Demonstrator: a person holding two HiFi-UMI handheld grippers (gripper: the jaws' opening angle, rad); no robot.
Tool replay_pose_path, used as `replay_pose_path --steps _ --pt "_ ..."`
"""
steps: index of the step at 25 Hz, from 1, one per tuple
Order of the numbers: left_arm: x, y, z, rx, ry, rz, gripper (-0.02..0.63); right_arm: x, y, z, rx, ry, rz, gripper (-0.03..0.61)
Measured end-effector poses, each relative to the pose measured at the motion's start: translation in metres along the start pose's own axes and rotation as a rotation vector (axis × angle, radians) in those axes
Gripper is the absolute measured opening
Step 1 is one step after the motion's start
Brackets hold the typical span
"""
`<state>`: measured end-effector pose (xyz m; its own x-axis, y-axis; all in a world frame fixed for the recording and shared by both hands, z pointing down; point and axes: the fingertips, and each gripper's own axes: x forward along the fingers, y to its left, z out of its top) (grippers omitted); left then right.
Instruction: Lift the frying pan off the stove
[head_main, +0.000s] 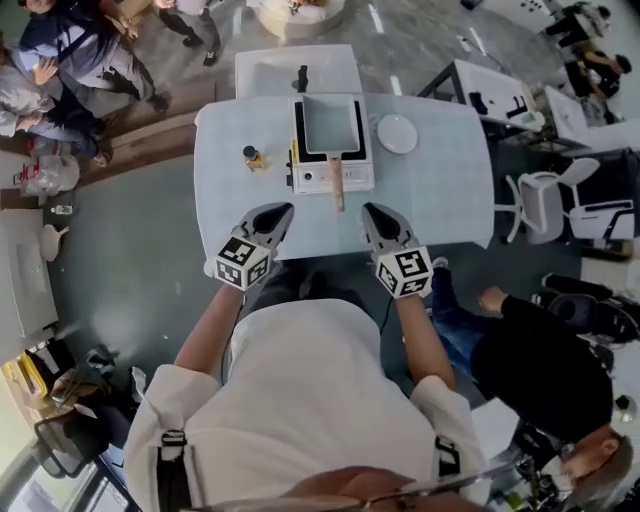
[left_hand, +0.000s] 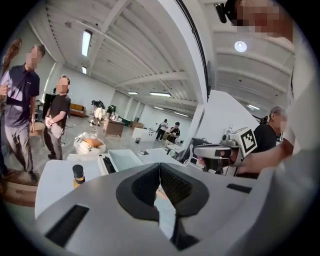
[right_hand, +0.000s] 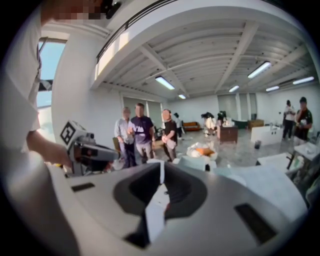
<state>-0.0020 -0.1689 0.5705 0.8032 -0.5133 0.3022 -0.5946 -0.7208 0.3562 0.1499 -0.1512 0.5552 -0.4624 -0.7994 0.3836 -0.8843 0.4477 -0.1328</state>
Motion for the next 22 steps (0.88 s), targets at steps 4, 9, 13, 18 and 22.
replay_pose_path --steps 4,9,13,18,22 --pt "0.018 0.013 -0.013 -0.012 0.041 -0.059 0.031 0.025 -0.005 -0.011 0.046 0.037 0.006 0.038" --pt "0.035 0.024 -0.029 -0.066 0.087 -0.109 0.031 0.045 -0.011 -0.022 0.099 0.077 0.0 0.038" --pt "0.05 0.027 -0.034 -0.111 0.11 -0.133 0.031 0.057 -0.021 -0.033 0.134 0.113 0.0 0.038" --pt "0.072 0.029 -0.049 -0.158 0.152 -0.146 0.031 0.075 -0.035 -0.053 0.166 0.166 0.03 0.038" --pt "0.093 0.028 -0.06 -0.209 0.181 -0.148 0.032 0.089 -0.048 -0.071 0.218 0.203 0.076 0.04"
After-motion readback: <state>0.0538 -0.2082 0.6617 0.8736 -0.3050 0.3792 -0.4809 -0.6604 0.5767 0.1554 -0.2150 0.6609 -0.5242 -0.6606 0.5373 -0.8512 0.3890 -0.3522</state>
